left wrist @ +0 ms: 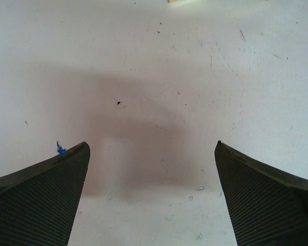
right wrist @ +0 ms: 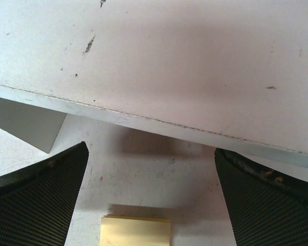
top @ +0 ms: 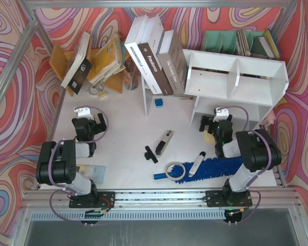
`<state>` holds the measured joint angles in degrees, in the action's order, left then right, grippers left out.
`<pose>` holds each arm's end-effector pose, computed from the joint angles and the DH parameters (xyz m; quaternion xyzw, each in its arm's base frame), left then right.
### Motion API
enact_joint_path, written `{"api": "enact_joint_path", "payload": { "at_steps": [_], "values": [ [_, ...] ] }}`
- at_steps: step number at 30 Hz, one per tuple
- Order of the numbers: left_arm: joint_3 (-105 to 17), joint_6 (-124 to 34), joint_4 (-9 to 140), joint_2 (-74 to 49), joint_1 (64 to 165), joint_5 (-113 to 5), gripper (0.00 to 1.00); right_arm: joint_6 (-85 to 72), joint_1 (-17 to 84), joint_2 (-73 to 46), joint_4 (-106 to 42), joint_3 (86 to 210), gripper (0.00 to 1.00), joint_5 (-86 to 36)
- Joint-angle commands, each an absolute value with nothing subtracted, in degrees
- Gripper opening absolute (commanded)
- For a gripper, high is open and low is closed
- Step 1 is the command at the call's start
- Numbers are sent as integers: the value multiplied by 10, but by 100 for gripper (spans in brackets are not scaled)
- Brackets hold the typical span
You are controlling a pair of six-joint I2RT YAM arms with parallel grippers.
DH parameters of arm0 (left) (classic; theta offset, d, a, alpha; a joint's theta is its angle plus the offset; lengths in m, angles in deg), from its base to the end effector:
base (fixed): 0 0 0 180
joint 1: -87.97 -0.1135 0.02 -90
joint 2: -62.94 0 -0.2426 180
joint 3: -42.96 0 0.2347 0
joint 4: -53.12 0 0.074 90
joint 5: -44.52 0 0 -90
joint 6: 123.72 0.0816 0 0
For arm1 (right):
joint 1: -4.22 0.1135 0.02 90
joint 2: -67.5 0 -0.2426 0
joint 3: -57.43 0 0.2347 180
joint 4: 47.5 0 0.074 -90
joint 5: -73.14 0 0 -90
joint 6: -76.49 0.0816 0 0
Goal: Dust the bookshelf with a duster
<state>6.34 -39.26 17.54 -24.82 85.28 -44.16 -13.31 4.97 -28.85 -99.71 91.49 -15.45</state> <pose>0.3072 0.0163 0.1314 -0.0641 0.7937 -0.0059 0.6049 0.3091 0.0020 0.1196 0.0042 0.7665 -0.0041 0.6423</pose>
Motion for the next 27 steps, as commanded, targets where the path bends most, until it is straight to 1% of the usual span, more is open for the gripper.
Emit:
{"api": "enact_joint_path", "payload": {
  "at_steps": [1,22,25,27],
  "values": [
    [63,-385,179,-246,857,-440,98,-137,49,-286,-1022,921,99,-155],
    [69,-385,173,-244,859,-429,98,-137,49,-286,-1022,920,99,-154],
    [86,-385,153,-227,864,-418,98,-137,50,-286,-1022,920,99,-155],
    [101,-372,152,-193,876,-409,98,-136,50,-286,-1022,920,99,-154]
  ]
}}
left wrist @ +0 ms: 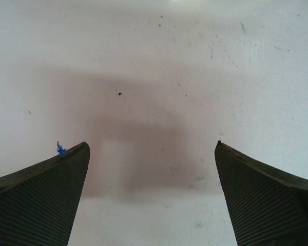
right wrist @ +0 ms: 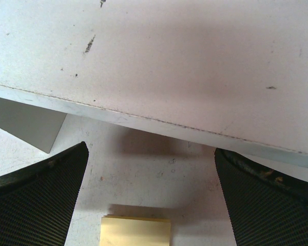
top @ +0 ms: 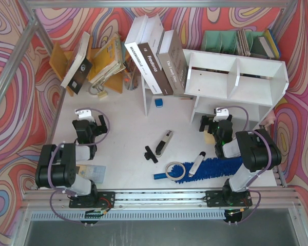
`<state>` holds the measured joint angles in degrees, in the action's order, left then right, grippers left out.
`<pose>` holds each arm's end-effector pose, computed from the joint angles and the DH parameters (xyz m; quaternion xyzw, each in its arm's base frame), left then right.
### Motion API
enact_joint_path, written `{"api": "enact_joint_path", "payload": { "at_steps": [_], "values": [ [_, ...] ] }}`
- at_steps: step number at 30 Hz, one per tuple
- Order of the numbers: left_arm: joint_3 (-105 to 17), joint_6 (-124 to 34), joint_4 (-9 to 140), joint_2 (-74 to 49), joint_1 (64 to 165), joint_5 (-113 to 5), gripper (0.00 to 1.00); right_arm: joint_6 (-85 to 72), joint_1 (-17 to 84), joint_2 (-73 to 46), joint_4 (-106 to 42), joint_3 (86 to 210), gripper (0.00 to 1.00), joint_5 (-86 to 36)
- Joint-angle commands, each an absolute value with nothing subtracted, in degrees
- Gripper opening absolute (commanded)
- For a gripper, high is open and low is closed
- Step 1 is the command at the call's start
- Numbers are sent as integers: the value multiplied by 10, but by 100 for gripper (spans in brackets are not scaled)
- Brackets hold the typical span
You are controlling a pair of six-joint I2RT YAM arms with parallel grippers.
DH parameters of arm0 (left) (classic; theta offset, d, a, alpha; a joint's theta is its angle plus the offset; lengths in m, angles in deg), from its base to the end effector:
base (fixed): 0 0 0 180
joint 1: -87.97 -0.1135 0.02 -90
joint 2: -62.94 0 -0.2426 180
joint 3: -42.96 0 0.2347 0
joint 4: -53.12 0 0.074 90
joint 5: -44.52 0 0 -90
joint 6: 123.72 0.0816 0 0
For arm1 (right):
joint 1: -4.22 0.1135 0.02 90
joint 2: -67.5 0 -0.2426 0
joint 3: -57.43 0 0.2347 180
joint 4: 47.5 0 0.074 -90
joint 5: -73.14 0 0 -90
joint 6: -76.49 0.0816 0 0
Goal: Dust the bookshelf with a duster
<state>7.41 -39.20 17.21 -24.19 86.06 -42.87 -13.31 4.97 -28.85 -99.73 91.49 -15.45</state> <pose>0.3031 0.0138 0.1299 -0.0651 0.7941 -0.0007 0.6042 0.3091 0.0020 0.1197 0.0042 0.7664 -0.0041 0.6424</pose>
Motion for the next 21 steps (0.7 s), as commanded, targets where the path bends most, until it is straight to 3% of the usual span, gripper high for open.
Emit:
{"api": "enact_joint_path", "payload": {
  "at_steps": [1,10,21],
  "values": [
    [105,-362,161,-176,887,-398,98,-138,50,-286,-1022,921,99,-158],
    [149,-355,231,-20,949,-329,98,-168,63,-224,-991,909,99,-190],
    [140,-448,388,190,983,-324,98,-143,103,-53,-822,882,99,-167]
  ]
}}
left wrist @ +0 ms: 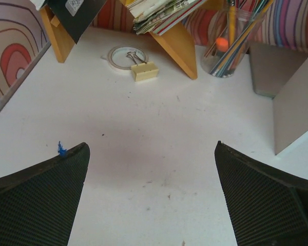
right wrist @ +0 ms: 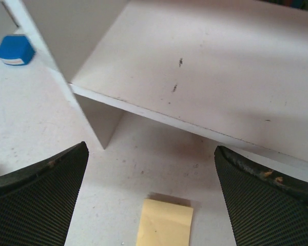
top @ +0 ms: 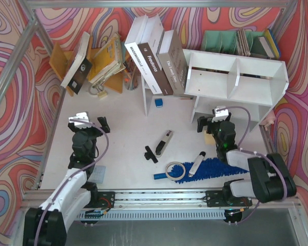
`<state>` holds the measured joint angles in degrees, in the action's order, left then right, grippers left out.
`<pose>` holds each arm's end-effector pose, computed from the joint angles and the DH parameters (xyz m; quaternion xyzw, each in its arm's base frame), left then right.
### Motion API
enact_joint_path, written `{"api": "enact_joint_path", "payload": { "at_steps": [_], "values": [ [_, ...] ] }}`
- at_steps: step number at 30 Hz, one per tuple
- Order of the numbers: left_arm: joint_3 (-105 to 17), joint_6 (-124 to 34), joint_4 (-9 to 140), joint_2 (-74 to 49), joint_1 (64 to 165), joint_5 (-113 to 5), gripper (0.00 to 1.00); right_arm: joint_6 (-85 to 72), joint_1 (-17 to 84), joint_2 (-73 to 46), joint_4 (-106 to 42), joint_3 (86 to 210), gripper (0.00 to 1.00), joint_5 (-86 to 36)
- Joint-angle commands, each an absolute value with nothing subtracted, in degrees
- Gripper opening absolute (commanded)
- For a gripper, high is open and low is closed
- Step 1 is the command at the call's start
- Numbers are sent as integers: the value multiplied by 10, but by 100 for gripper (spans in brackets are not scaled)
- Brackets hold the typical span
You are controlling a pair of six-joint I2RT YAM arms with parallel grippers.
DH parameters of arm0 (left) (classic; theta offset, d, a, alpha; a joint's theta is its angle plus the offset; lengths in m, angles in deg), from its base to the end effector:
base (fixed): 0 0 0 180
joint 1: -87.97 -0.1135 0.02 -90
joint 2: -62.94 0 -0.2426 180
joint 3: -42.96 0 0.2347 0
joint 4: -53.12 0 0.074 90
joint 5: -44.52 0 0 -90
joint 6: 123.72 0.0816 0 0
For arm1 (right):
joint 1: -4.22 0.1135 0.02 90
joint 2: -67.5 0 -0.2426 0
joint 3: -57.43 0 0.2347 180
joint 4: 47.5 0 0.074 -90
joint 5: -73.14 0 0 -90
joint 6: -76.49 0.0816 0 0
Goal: Dust the bookshelf with a duster
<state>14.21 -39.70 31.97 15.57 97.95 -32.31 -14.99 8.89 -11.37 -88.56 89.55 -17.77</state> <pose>0.2311 -0.0218 0.2238 -0.0588 0.6892 -0.0211 0.7218 0.2877 0.0248 0.1652 -0.0451 0.7400 0.0246 0.6707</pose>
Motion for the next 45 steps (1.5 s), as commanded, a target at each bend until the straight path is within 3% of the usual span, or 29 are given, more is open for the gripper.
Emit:
{"api": "enact_joint_path", "payload": {
  "at_steps": [1,9,13,22,26,32,34,38,45],
  "values": [
    [137,-462,402,199,983,-328,98,-141,107,-35,-805,879,99,-168],
    [119,-572,484,264,983,-388,98,-66,118,131,-630,890,99,-203],
    [81,-633,608,280,983,-353,98,7,119,187,-483,933,99,-195],
    [34,-727,784,359,983,-300,98,152,119,334,-365,940,99,-215],
    [-8,-843,914,387,983,-239,98,229,118,343,-299,961,99,-235],
    [-35,-787,929,413,983,-288,98,175,122,281,-223,1018,99,-325],
    [-60,-770,959,387,983,-326,98,175,153,277,-200,1030,99,-334],
    [-122,-743,1026,328,985,-392,98,191,271,267,-116,1071,99,-222],
    [-221,-674,1133,301,1004,-389,98,249,473,195,-87,1090,92,-96]
  ]
}}
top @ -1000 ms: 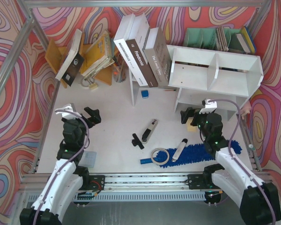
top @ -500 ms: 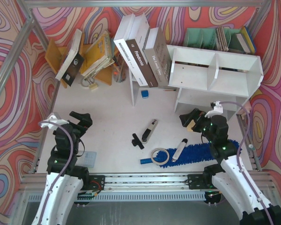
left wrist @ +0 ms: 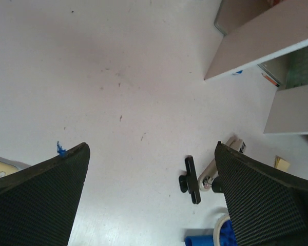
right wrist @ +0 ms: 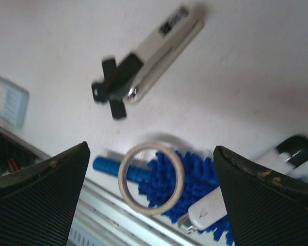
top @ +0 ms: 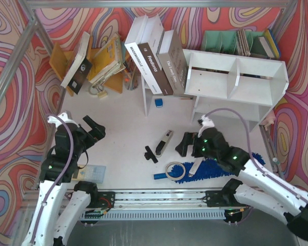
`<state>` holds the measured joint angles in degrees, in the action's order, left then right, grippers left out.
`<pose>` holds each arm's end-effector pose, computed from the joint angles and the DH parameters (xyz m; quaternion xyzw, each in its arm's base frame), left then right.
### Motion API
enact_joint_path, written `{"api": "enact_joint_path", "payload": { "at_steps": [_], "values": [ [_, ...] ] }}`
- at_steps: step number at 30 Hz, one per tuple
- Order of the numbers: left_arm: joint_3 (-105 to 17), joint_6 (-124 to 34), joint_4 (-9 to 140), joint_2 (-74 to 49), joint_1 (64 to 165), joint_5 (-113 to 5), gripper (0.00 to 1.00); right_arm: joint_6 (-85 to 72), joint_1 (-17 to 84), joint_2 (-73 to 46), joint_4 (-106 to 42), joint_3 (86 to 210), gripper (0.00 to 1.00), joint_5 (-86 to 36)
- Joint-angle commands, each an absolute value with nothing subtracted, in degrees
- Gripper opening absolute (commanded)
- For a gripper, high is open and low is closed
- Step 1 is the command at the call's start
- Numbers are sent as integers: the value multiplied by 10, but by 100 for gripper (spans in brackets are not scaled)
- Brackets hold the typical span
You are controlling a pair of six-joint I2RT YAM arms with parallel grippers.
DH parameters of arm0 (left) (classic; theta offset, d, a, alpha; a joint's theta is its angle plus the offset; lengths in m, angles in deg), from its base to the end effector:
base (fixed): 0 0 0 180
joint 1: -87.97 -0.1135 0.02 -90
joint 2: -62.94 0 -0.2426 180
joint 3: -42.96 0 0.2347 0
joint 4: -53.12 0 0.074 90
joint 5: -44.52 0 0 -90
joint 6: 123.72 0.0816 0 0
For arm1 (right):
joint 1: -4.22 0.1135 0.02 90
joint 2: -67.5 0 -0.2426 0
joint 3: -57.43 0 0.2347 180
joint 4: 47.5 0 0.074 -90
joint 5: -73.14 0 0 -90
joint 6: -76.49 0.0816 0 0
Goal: Dust the bookshelf with a duster
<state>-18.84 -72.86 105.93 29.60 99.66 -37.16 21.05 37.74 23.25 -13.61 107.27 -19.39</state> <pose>0.1636 -0.0218 0.2949 -0.2371 0.8049 -0.1770 0.5145 0.1787 0.1227 0.2319 -0.0035 0.8584 0.3027 0.4142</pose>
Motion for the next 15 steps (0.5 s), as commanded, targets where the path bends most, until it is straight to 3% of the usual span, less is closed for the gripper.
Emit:
{"api": "enact_joint_path", "payload": {
  "at_steps": [1,7,15],
  "values": [
    [-221,-669,1137,306,1005,-388,98,251,509,178,-87,1096,91,-71],
    [-215,-666,1128,309,1005,-403,98,258,693,51,-51,1171,77,40],
    [-217,-664,1139,315,1007,-389,98,291,756,-25,-27,1205,58,50]
  ]
}}
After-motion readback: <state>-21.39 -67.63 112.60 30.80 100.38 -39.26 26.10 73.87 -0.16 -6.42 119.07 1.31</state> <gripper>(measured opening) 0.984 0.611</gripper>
